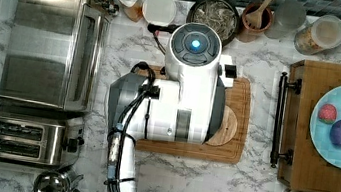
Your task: Get a tea bag.
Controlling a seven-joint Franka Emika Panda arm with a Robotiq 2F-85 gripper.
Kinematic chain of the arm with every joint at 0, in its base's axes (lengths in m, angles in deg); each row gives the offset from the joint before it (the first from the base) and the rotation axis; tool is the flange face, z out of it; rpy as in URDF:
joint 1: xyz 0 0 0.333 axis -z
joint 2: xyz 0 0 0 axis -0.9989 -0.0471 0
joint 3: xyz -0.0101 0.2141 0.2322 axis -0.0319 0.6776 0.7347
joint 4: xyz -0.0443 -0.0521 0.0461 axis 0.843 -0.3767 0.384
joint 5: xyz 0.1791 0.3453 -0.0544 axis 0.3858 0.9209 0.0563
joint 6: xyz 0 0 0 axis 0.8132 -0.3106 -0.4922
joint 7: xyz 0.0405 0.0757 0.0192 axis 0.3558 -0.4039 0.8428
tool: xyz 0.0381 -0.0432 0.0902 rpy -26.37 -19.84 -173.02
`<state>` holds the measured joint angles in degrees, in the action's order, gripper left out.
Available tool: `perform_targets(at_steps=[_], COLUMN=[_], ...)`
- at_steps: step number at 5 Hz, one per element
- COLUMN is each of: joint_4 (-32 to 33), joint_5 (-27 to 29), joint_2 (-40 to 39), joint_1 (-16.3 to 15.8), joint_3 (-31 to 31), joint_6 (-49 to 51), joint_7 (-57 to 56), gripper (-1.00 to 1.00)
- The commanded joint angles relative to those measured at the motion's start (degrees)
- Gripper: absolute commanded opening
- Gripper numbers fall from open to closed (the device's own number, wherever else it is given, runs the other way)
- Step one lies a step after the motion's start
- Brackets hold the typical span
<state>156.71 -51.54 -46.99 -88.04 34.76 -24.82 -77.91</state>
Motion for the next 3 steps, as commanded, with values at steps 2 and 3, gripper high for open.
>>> perform_targets(at_steps=[2,3], joint_4=[-1.5,-6.3], joint_5=[-1.9,-3.4], joint_2=[-2.0,-5.2], joint_1=[1.3,0.4], joint_3=[1.8,-0.1], joint_6=[-4.7,-7.6], joint_7=[2.0,4.4], gripper=[-1.00,-1.00])
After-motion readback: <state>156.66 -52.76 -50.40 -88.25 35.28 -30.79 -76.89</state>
